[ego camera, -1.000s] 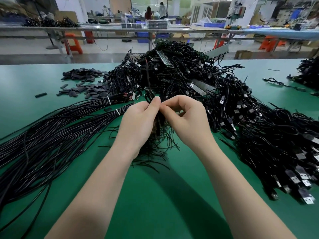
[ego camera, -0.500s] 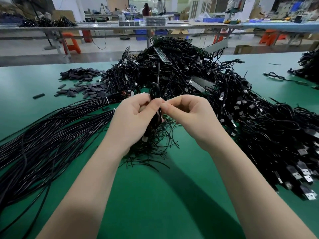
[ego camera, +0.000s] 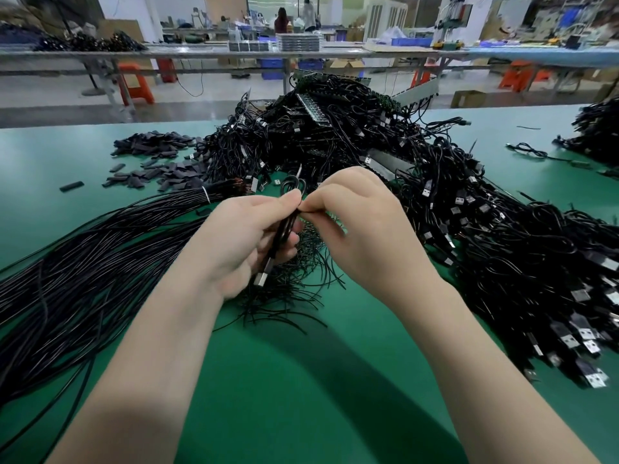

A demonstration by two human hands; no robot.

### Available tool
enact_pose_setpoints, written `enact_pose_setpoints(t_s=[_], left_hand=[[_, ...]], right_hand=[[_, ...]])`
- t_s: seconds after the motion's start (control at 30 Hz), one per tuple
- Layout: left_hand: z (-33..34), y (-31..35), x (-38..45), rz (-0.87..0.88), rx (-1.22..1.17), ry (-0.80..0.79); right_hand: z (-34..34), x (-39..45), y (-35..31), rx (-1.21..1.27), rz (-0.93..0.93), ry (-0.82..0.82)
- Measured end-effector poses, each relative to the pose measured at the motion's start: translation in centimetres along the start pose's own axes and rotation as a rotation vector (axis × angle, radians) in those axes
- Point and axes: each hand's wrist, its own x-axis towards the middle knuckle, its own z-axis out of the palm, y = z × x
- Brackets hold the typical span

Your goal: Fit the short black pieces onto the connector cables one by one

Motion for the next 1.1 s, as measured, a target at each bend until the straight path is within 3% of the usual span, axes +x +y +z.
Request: enact_pose_setpoints(t_s=[0.1, 0.3, 0.43, 0.57, 0.67, 0.77, 0.9, 1.1], left_hand=[[-0.5, 0.4, -0.2, -0.133, -0.169, -0.054], [0.0, 0.3, -0.4, -0.012, -0.253, -0.161], [0.3, 0.1, -0.5, 0.038, -0.289, -0.199], [0.2, 0.1, -0.8, 0.030, -0.334, -0.341], [0.1, 0.4, -1.0, 0.104, -0.210, -0.277], [0.0, 0.6, -0.9, 0.228, -0.016, -0.101], [-0.1, 0.2, -0.5, 0.449, 0.289, 0.071], [-0.1, 0.2, -0.5, 0.498, 0.342, 0.067]], right_hand=[[0.1, 0.1, 0.1, -0.005, -0.073, 0.014], [-0.5, -0.1, 0.4, 0.790, 0.532, -0.023], [-0.2, -0.1, 0.6, 1.147, 0.680, 0.002], [-0.4, 0.0, 0.5, 1.349, 0.715, -0.022], [-0.4, 0.0, 0.3, 1.362, 0.775, -0.021], [-0.6, 0.1, 0.4, 1.172, 0.946, -0.053], [-1.1, 0.2, 0.2, 0.918, 1.060, -0.258], [-1.5, 0.4, 0.1, 1.123, 1.155, -0.279]])
